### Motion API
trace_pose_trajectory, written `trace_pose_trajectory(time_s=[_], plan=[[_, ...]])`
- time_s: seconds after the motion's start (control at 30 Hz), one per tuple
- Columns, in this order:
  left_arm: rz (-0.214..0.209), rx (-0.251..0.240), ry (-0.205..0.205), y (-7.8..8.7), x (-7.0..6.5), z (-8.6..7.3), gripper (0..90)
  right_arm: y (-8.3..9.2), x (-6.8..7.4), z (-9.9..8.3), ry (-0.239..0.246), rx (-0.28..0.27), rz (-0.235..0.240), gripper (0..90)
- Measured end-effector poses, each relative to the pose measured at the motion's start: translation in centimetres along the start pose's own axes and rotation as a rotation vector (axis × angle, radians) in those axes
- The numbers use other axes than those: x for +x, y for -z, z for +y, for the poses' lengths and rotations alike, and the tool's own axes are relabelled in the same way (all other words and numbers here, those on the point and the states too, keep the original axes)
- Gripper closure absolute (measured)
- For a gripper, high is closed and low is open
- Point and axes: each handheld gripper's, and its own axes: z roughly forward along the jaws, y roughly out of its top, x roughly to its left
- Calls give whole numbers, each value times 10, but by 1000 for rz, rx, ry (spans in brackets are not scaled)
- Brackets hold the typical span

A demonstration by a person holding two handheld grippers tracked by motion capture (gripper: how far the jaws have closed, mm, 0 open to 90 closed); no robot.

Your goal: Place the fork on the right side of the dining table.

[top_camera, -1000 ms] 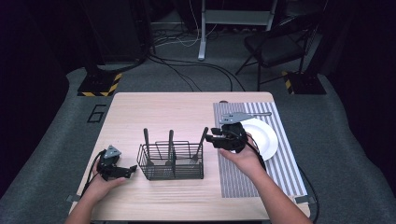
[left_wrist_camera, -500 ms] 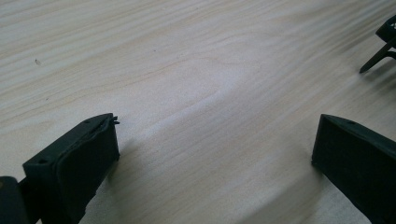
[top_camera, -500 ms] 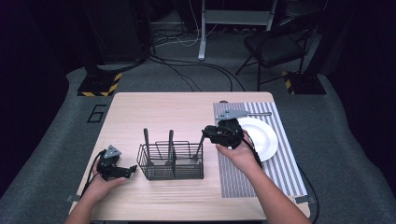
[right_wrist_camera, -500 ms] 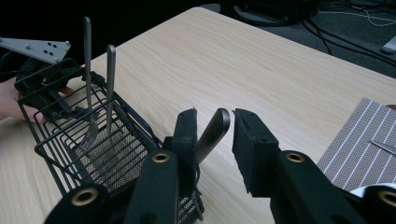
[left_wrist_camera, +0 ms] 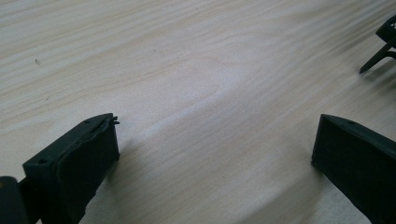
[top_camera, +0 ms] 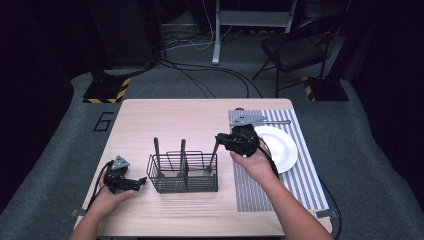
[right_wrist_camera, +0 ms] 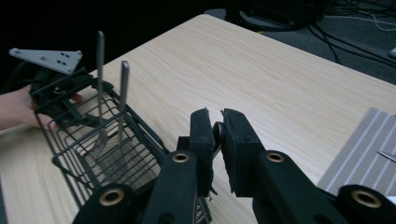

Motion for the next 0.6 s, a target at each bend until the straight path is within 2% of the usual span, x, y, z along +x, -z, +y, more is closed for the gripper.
trace_pose_trajectory(time_s=[0.13,0.2,0.37,0.6], plan=[[0,-1,0,0,0,0,3,2,6,2,7,-6,28,839],[0,-1,0,0,0,0,3,3,11,3,26,-10,47,848],[0,0,0,0,0,0,3,3,25,7,40,-7,103,869],[1,-2,0,0,0,0,3,3,36,12,82,10,104,870]])
